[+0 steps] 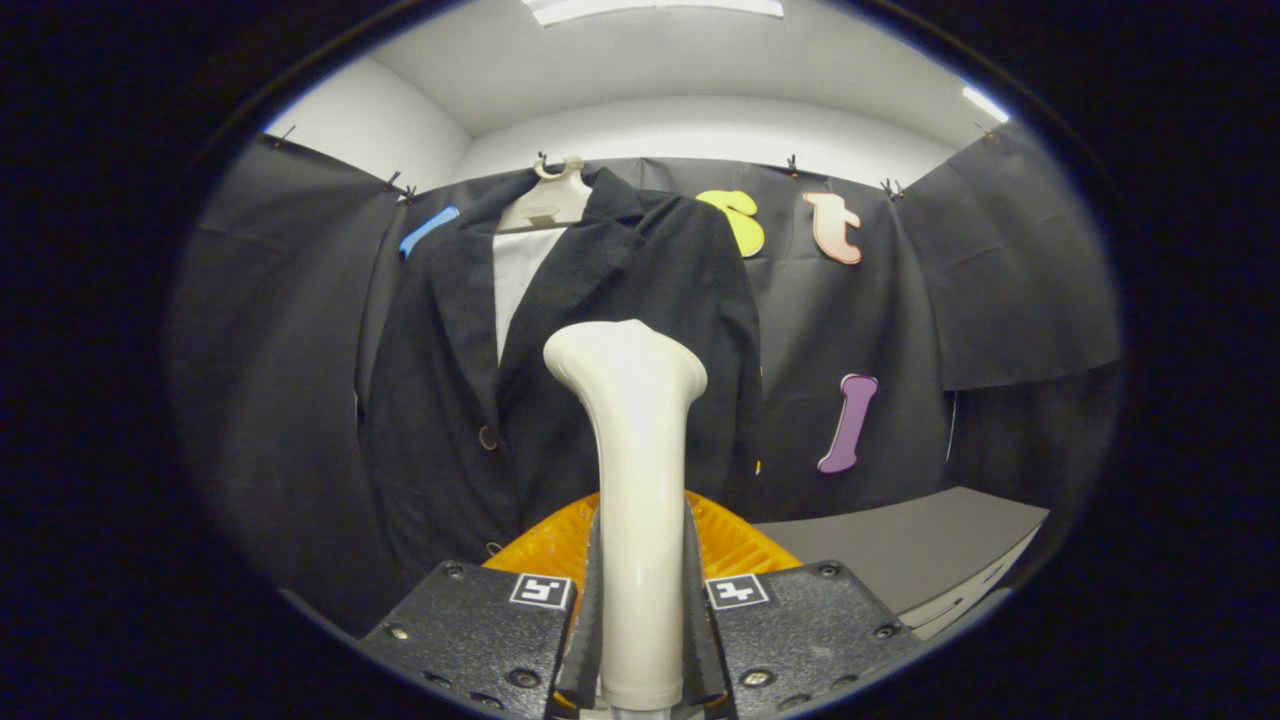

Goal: Iron the clothes twice with a garment steamer, once on the left side and once on the right side.

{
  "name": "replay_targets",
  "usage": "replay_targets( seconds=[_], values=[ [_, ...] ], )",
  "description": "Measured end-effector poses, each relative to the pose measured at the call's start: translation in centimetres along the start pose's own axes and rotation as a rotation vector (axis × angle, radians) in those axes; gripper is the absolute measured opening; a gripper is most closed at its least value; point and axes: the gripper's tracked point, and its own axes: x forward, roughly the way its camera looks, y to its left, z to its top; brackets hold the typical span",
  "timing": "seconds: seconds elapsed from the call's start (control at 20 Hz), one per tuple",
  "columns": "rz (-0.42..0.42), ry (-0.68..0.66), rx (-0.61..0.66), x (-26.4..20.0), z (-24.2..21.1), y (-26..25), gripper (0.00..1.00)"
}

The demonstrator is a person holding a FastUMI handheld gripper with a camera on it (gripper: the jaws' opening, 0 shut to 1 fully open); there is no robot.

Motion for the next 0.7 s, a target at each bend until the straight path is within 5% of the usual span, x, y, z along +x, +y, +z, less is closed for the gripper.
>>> replay_targets(
  seconds=[0.7],
  values=[
    [0.0, 0.161, -0.021, -4.3, -11.0, -0.7, 0.36]
  ],
)
